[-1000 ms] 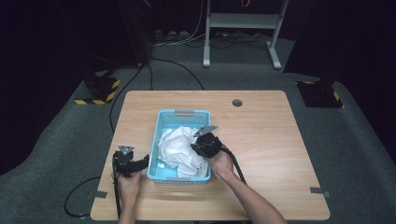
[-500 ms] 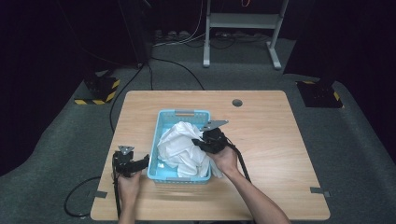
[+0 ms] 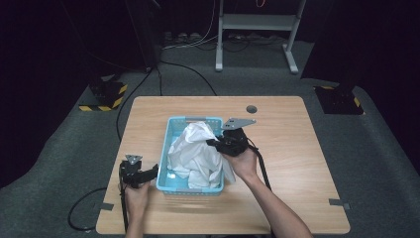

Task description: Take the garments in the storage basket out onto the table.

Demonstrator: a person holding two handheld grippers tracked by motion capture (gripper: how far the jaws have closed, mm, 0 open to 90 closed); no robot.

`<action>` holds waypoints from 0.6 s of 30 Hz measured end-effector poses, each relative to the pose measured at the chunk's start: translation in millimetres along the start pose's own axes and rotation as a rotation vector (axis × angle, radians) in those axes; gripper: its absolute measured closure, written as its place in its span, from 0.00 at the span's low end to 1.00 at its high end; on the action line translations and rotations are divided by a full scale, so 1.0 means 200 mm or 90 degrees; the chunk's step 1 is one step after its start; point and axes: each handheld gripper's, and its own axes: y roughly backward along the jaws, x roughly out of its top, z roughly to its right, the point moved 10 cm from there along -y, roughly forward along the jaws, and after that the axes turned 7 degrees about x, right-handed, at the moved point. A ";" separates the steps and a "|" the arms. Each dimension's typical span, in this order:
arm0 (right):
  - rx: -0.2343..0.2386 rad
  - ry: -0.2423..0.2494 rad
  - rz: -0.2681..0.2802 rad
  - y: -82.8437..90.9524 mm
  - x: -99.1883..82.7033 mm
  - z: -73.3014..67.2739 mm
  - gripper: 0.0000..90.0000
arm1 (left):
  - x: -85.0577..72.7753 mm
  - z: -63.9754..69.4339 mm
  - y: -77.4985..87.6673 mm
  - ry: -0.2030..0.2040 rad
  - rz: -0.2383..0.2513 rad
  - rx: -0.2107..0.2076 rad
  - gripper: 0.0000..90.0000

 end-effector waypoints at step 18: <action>0.005 0.009 0.073 0.19 0.23 0.02 0.92 | 0.00 0.01 0.00 -0.024 -0.007 0.012 0.14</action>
